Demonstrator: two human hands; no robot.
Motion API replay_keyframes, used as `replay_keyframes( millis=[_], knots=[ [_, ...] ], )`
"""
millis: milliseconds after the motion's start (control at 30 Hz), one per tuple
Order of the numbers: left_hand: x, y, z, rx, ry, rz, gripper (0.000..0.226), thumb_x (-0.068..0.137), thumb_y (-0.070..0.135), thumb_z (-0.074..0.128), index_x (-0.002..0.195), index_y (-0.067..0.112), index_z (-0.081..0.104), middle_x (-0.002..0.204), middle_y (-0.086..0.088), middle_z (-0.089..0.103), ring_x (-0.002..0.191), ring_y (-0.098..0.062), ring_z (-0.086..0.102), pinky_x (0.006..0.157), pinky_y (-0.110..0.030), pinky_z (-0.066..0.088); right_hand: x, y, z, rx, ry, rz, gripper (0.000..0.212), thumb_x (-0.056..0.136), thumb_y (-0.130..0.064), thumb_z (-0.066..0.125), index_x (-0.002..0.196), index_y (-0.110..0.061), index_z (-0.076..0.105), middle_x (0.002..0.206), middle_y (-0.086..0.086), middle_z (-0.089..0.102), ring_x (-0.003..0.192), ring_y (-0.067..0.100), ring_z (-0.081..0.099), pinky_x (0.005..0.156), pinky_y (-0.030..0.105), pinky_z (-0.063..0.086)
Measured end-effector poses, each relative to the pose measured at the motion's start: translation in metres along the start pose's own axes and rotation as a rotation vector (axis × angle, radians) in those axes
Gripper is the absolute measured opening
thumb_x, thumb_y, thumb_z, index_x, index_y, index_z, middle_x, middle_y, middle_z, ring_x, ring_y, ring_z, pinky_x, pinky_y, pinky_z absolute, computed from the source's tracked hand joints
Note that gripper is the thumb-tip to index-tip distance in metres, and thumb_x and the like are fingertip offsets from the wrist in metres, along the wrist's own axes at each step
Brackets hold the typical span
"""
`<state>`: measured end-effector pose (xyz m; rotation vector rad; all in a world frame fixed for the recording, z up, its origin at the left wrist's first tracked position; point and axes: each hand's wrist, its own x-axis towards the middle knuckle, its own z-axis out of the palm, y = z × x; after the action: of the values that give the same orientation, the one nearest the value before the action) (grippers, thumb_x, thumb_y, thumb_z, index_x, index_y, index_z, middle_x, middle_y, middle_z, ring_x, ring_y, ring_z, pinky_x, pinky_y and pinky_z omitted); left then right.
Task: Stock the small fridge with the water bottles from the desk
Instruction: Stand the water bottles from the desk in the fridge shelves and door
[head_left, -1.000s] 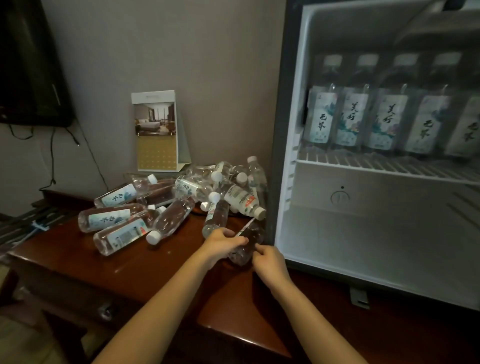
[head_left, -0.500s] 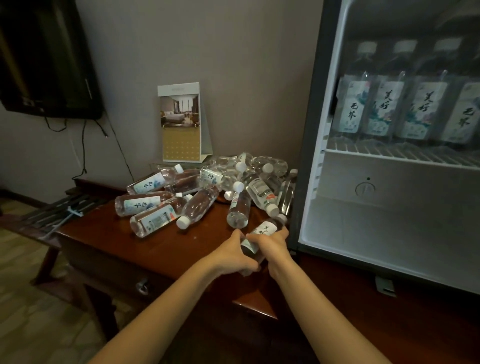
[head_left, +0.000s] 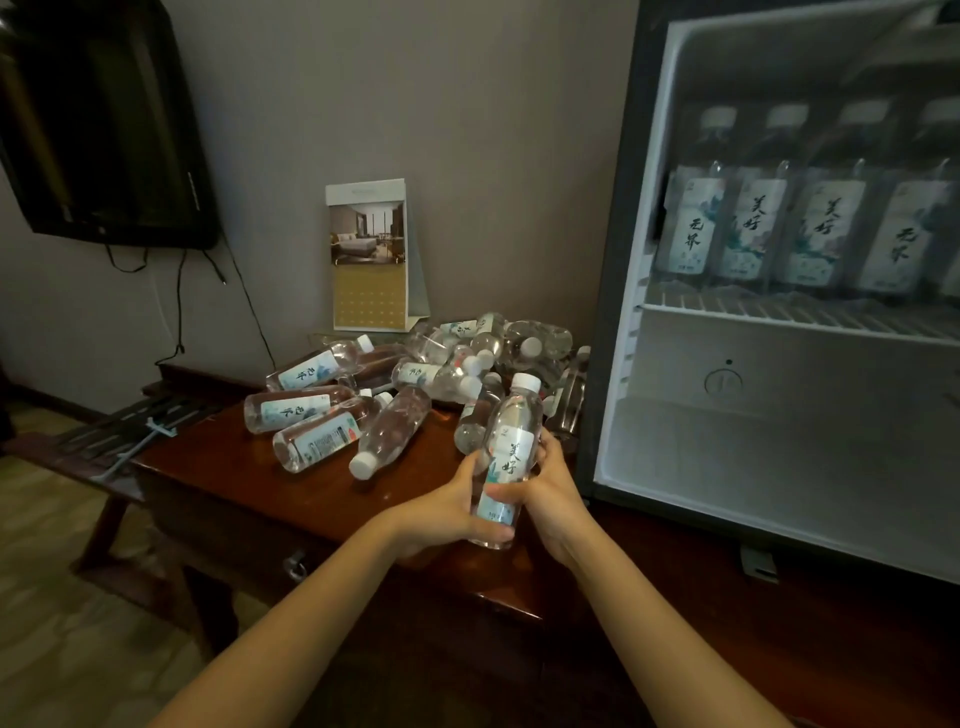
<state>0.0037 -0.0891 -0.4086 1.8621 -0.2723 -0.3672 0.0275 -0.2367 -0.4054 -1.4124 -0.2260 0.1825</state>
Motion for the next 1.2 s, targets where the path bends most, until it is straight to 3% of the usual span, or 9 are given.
replay_keyframes(
  millis=[133,233,367,500,633,733,933,1100,1200],
  knots=[
    [-0.001,-0.005,0.002,-0.010,0.016,0.048,0.110,0.071,0.006,0.078,0.146,0.030,0.002,0.138,0.013,0.035,0.123,-0.007,0.046,0.092,-0.025,0.049,-0.003,-0.002,-0.005,-0.057,-0.053,-0.021,0.096,0.061,0.013,0.074,0.129,-0.038,0.029,0.113,-0.009,0.057,0.107,0.011,0.056,0.080,0.028,0.054],
    [0.000,-0.006,0.001,-0.035,0.032,0.052,0.105,0.069,0.007,0.080,0.144,0.033,0.011,0.135,0.011,0.043,0.118,-0.006,0.052,0.090,-0.026,0.051,-0.004,-0.002,-0.006,-0.094,-0.063,-0.014,0.098,0.065,0.009,0.074,0.134,-0.039,0.023,0.115,-0.007,0.055,0.109,0.013,0.055,0.078,0.026,0.053],
    [0.000,-0.007,0.004,-0.053,0.042,0.072,0.095,0.069,0.007,0.080,0.140,0.033,0.022,0.131,0.008,0.050,0.113,-0.007,0.058,0.084,-0.025,0.052,-0.006,-0.001,-0.004,-0.136,-0.057,0.000,0.100,0.074,0.004,0.070,0.142,-0.038,0.010,0.131,0.000,0.049,0.119,0.019,0.051,0.082,0.028,0.053],
    [-0.001,-0.008,0.007,-0.073,0.061,0.068,0.093,0.070,0.006,0.079,0.139,0.033,0.023,0.131,-0.003,0.051,0.112,-0.018,0.060,0.089,-0.033,0.053,-0.008,0.003,-0.004,-0.128,-0.044,0.004,0.099,0.078,0.002,0.067,0.143,-0.040,0.005,0.139,0.004,0.043,0.123,0.023,0.049,0.083,0.030,0.053],
    [-0.002,-0.006,0.007,-0.059,0.068,0.063,0.094,0.070,0.005,0.079,0.141,0.029,0.023,0.133,-0.003,0.050,0.114,-0.018,0.059,0.094,-0.038,0.051,-0.009,0.005,-0.005,-0.127,-0.036,0.004,0.094,0.079,-0.001,0.068,0.144,-0.035,0.008,0.139,0.004,0.045,0.123,0.022,0.050,0.085,0.031,0.052],
    [-0.003,-0.005,0.009,-0.043,0.082,0.074,0.091,0.069,0.005,0.080,0.140,0.028,0.027,0.131,-0.001,0.053,0.112,-0.015,0.060,0.092,-0.036,0.052,-0.010,0.005,-0.008,-0.157,-0.047,-0.009,0.086,0.079,-0.003,0.069,0.140,-0.030,0.015,0.132,0.000,0.049,0.116,0.017,0.053,0.076,0.023,0.054],
    [-0.001,-0.002,0.019,-0.004,0.103,0.135,0.082,0.066,0.010,0.082,0.131,0.032,0.038,0.123,0.007,0.060,0.109,-0.009,0.061,0.090,-0.032,0.053,-0.017,0.003,-0.022,-0.211,-0.085,-0.077,0.076,0.074,-0.002,0.073,0.118,-0.041,0.025,0.105,-0.021,0.049,0.092,0.000,0.056,0.063,0.015,0.053],
    [0.006,0.013,0.034,0.015,0.081,0.211,0.077,0.066,0.011,0.083,0.128,0.030,0.042,0.118,0.013,0.064,0.110,-0.009,0.061,0.082,-0.024,0.052,-0.026,-0.004,-0.045,-0.168,-0.048,-0.128,0.086,0.071,-0.003,0.076,0.130,-0.042,0.027,0.114,-0.021,0.050,0.104,0.005,0.056,0.075,0.022,0.056],
    [0.017,0.027,0.048,0.026,0.080,0.276,0.079,0.065,0.008,0.082,0.130,0.027,0.042,0.121,0.007,0.063,0.111,-0.013,0.061,0.084,-0.027,0.052,-0.034,-0.016,-0.064,-0.192,0.007,-0.195,0.088,0.069,-0.005,0.079,0.129,-0.043,0.028,0.113,-0.026,0.050,0.100,-0.001,0.057,0.071,0.018,0.055]
  ],
)
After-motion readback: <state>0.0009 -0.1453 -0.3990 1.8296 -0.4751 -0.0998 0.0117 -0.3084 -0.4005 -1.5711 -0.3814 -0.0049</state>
